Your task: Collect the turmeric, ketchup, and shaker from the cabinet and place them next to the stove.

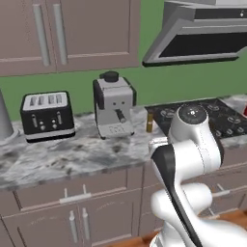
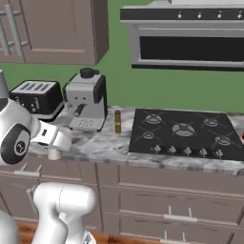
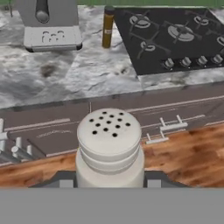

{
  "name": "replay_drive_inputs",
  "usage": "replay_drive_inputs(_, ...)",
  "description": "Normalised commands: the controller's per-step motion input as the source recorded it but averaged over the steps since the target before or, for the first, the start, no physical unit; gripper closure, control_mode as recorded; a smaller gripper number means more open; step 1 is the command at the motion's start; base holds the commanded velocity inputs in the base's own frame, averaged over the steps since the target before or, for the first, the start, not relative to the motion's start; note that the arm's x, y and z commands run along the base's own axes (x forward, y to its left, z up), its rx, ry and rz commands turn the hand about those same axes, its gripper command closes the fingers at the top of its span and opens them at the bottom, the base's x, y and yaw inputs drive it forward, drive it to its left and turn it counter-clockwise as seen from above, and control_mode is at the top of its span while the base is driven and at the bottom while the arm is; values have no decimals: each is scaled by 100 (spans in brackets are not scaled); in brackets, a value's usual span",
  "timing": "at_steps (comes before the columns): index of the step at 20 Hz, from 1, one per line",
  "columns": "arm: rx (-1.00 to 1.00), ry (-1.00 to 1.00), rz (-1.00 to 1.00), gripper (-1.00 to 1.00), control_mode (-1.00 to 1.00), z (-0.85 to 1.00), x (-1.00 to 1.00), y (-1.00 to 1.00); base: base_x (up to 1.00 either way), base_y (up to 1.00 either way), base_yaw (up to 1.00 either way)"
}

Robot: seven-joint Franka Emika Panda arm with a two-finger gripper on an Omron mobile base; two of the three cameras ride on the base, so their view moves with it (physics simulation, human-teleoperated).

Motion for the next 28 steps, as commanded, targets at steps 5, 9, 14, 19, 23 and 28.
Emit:
replay_drive_inputs(5, 0, 0, 0, 100, 100, 0, 0, 0, 38, -59, 39)
replay_drive_inputs(9, 11, -3, 23, 100, -100, -13, 38, -61, 10, -18, 9)
replay_drive_inputs(14, 13, -1, 31, 100, -100, -28, 58, -77, 0, 0, 0)
replay_drive_inputs(19, 7, -4, 38, 100, -100, -48, 67, -40, 0, 0, 0)
replay_drive_inputs(23, 1, -13, 45, 100, -100, -37, 69, -13, 0, 0, 0)
replay_drive_inputs(28, 0, -9, 44, 100, -100, -33, 70, -12, 0, 0, 0)
